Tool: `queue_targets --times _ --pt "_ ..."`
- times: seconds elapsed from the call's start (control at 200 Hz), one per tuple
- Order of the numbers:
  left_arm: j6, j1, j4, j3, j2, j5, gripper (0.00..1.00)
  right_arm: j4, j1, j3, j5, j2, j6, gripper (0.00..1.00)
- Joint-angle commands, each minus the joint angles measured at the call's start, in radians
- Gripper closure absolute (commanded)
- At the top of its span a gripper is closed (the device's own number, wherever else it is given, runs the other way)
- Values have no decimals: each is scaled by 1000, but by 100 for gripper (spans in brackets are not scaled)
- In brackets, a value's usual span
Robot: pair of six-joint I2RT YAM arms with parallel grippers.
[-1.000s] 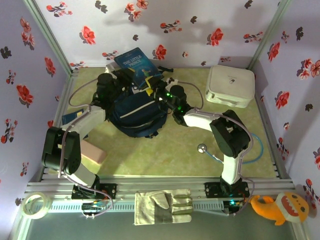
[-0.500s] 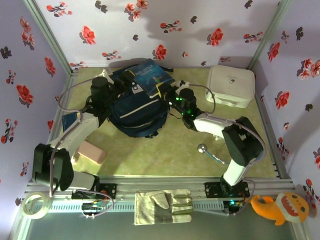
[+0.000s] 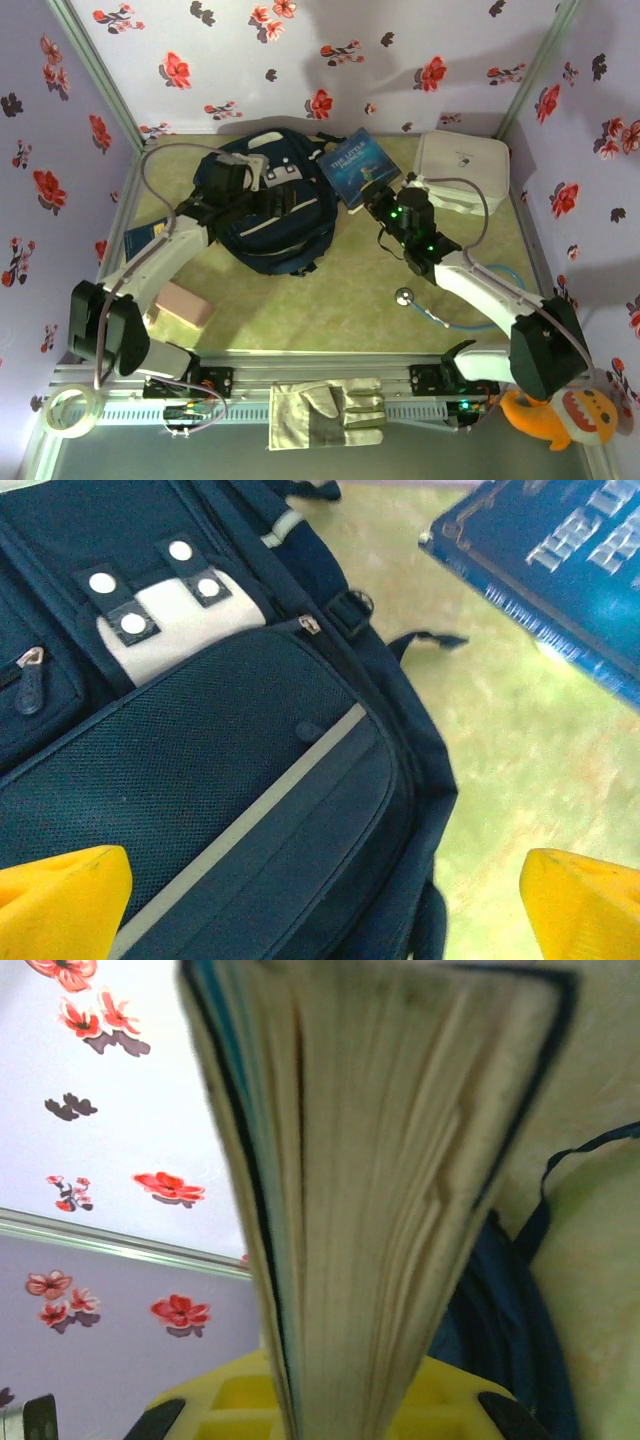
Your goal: Pack the student bag
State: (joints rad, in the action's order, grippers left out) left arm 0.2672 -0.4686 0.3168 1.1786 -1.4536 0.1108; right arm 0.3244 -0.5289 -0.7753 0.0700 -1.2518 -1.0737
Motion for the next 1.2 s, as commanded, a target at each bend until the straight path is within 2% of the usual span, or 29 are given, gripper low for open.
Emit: queue_targets --times 0.0,0.105,0.23,0.41,0.7,0.83,0.95,1.195 --pt "-245 -40 199 92 -87 -56 0 -34 12 20 77 61 83 93" --pt "-354 -99 300 174 -183 -125 1 -45 21 37 80 86 86 93" --pt "-438 -139 400 268 -293 -188 10 -51 33 58 79 107 79 93" --pt "-500 -142 506 384 -425 -243 22 -64 45 83 82 143 78 92" --pt "-552 -150 722 560 -590 -270 28 -83 55 104 93 179 77 91" --pt "-559 -156 737 605 -630 -278 26 -77 55 108 85 179 66 91" --pt "-556 -159 726 640 -661 -338 27 -72 55 111 83 179 62 91" --pt "-563 -160 704 676 -705 -387 38 -71 56 125 85 191 52 91"
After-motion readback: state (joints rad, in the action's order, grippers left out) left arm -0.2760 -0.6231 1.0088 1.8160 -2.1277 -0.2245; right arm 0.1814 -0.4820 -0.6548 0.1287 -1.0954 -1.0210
